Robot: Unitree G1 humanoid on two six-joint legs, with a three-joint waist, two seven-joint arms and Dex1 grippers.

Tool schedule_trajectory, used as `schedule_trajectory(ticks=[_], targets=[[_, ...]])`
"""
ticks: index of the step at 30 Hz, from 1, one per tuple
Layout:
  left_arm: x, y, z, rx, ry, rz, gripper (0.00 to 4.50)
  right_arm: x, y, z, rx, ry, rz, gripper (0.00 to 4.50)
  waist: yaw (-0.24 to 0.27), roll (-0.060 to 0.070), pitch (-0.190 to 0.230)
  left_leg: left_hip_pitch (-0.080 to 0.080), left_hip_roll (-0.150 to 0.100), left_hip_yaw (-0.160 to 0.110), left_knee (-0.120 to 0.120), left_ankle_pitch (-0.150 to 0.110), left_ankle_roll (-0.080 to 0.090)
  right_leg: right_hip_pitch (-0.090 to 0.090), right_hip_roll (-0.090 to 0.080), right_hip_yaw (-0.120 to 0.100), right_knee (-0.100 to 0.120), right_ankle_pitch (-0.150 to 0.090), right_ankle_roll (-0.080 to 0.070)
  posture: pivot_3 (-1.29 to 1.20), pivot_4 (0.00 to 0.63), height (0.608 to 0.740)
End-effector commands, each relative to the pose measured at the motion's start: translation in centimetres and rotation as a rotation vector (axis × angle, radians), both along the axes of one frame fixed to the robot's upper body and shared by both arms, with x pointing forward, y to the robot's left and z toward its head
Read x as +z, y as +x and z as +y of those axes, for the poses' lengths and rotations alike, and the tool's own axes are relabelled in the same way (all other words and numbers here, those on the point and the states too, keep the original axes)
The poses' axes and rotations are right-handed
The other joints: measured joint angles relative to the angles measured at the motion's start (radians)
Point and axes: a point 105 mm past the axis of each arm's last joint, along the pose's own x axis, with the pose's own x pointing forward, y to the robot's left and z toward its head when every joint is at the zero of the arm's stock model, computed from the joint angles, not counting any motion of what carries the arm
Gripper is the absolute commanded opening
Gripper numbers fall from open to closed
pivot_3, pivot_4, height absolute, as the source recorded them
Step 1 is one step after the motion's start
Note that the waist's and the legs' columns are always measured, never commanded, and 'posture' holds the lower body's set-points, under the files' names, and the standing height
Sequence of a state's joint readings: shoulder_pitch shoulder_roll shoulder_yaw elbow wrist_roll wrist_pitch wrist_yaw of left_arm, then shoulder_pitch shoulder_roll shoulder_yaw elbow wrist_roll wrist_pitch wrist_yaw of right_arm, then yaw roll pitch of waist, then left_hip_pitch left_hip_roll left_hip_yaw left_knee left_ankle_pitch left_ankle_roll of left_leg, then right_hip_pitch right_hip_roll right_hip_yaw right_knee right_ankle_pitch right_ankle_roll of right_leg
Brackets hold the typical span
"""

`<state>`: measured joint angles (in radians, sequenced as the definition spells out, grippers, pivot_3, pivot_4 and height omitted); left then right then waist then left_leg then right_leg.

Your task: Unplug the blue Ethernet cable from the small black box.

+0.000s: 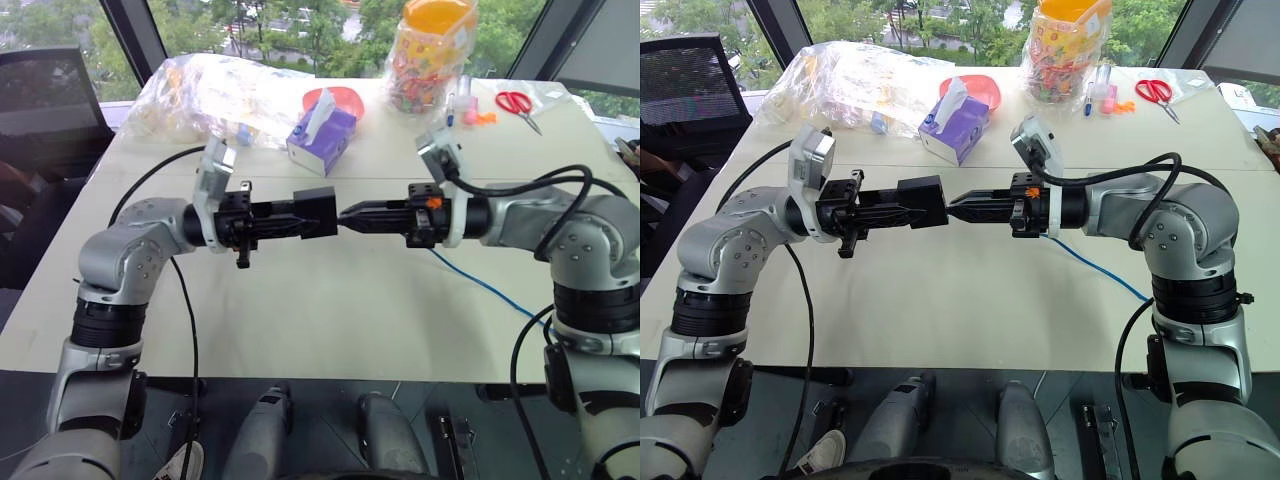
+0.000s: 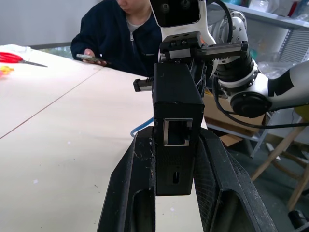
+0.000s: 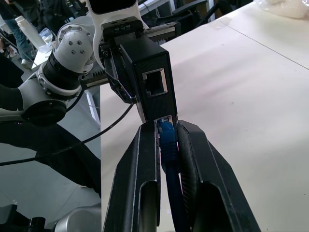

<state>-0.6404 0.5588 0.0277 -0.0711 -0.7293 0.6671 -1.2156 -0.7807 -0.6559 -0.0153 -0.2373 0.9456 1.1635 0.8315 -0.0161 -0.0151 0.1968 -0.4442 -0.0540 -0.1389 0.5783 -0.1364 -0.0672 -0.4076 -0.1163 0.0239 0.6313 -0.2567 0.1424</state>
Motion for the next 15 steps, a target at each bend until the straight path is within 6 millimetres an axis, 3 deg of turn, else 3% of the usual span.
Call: schedule_trajectory(ticks=[1,2,15], targets=[[1.48,-0.07,0.05,-0.001,-0.026,-0.054,0.49,0.67,-0.59,0.32,0.021,0.002,-0.055,1.44,0.000,0.000,0.000,0.000,0.000,0.000,0.000,0.000,0.000,0.000,0.000,0.000,0.000,0.000,0.000,0.00,0.150,0.728],[1.51,-0.05,0.08,-0.001,-0.028,-0.053,0.49,0.61,-0.55,0.35,0.019,-0.002,-0.056,1.87,0.000,0.000,0.000,0.000,0.000,0.000,0.000,0.000,0.000,0.000,0.000,0.000,0.000,0.000,0.000,0.00,0.150,0.728],[1.54,-0.10,-0.02,-0.009,-0.023,-0.054,0.49,0.39,-0.55,0.43,0.013,-0.003,-0.067,1.87,0.000,0.000,0.000,0.000,0.000,0.000,0.000,0.000,0.000,0.000,0.000,0.000,0.000,0.000,0.000,0.00,0.150,0.728]])
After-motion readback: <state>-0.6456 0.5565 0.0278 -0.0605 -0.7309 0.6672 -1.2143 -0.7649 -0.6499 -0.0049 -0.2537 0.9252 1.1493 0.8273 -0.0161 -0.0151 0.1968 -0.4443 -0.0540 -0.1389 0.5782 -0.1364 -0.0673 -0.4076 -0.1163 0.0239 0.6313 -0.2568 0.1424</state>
